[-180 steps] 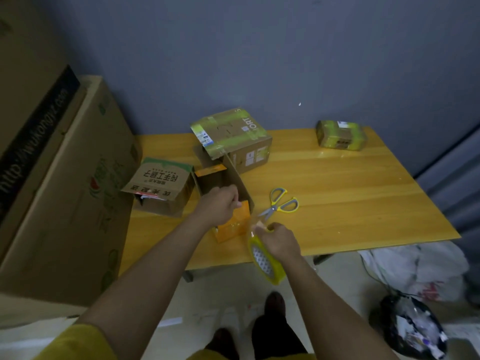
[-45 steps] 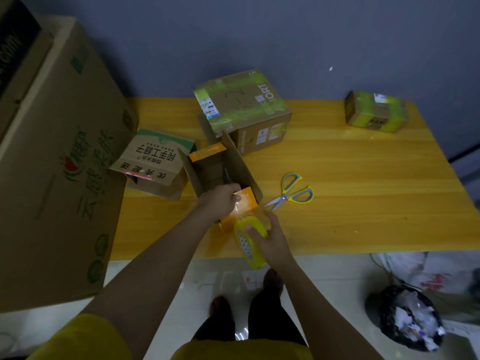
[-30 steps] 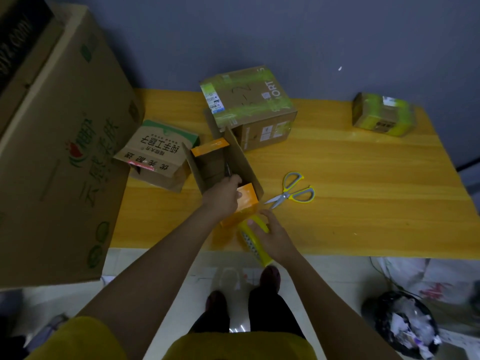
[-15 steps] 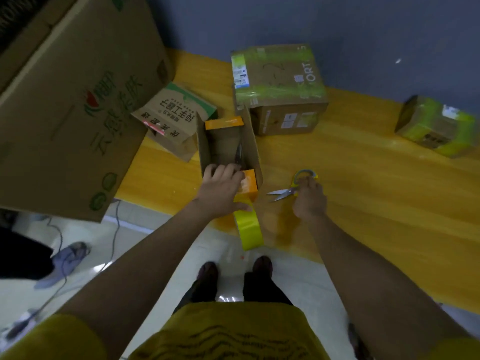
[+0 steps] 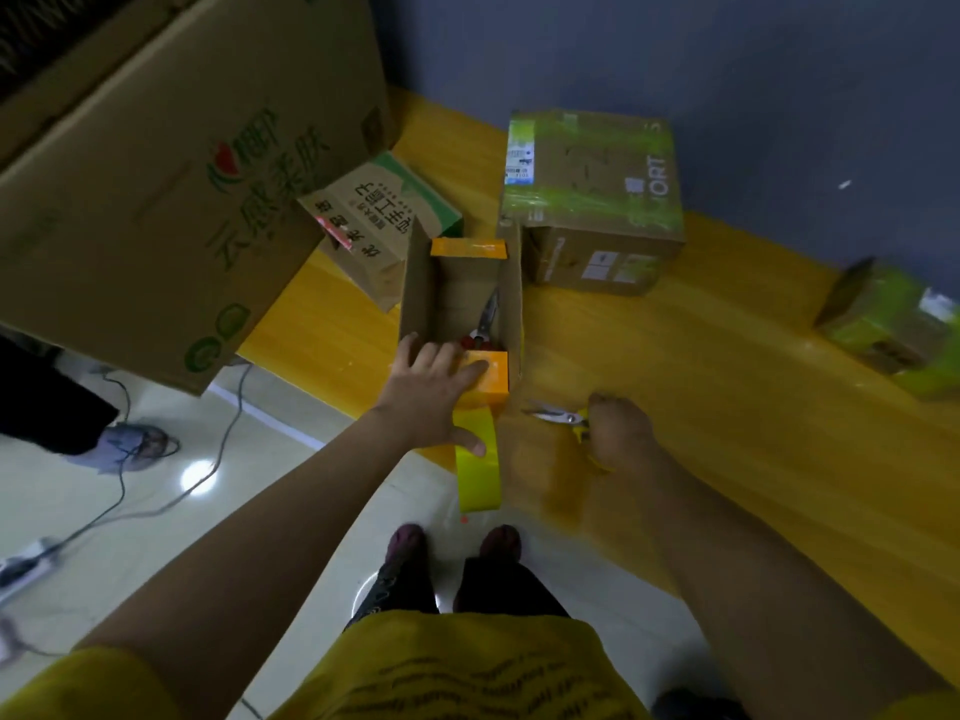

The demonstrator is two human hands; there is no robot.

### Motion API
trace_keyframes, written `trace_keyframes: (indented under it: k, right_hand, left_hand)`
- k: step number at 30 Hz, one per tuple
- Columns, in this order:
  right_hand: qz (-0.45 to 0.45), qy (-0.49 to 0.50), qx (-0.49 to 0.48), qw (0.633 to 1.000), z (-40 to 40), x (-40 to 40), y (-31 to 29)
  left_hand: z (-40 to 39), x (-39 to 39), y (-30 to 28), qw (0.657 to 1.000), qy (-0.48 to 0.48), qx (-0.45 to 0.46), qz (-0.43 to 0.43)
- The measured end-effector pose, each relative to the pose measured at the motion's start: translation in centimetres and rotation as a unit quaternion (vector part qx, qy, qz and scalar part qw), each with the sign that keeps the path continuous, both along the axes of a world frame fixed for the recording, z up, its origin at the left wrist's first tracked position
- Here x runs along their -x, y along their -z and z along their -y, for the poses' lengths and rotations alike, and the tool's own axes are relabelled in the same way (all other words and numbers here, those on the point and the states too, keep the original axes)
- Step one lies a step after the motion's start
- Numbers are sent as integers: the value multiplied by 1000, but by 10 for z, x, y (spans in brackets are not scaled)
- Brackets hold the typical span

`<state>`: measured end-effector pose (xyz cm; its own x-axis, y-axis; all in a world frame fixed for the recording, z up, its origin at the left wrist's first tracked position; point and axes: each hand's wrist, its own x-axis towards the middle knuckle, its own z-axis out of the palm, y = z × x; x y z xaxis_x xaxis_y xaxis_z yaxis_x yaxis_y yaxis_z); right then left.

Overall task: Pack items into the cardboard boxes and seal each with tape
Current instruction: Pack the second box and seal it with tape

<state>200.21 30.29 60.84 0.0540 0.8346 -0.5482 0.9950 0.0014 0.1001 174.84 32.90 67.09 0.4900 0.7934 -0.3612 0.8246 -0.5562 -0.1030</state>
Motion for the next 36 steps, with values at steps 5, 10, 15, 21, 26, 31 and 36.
trace_keyframes:
  k: [5, 10, 15, 21, 26, 31, 36]
  right_hand:
    - [-212, 189, 32, 958, 21, -2, -26]
    - [-268, 246, 69, 929, 35, 16, -74]
    - [-270, 242, 114, 925, 37, 35, -98]
    - [-212, 191, 158, 945, 8, 54, -101]
    - [-182, 148, 202, 951, -16, 54, -101]
    - [-150, 116, 229, 955, -21, 43, -101]
    - [-148, 118, 216, 958, -18, 41, -91]
  left_hand:
    - [-5, 2, -1, 1000, -9, 16, -10]
    - [-4, 4, -3, 1000, -8, 30, 0]
    - [-1, 11, -4, 999, 3, 25, 21]
    - [-3, 22, -4, 998, 20, 26, 49]
    - [-9, 30, -3, 997, 44, 26, 54]
    - [-14, 32, -1, 996, 66, 24, 52]
    - [-17, 27, -1, 996, 82, 20, 42]
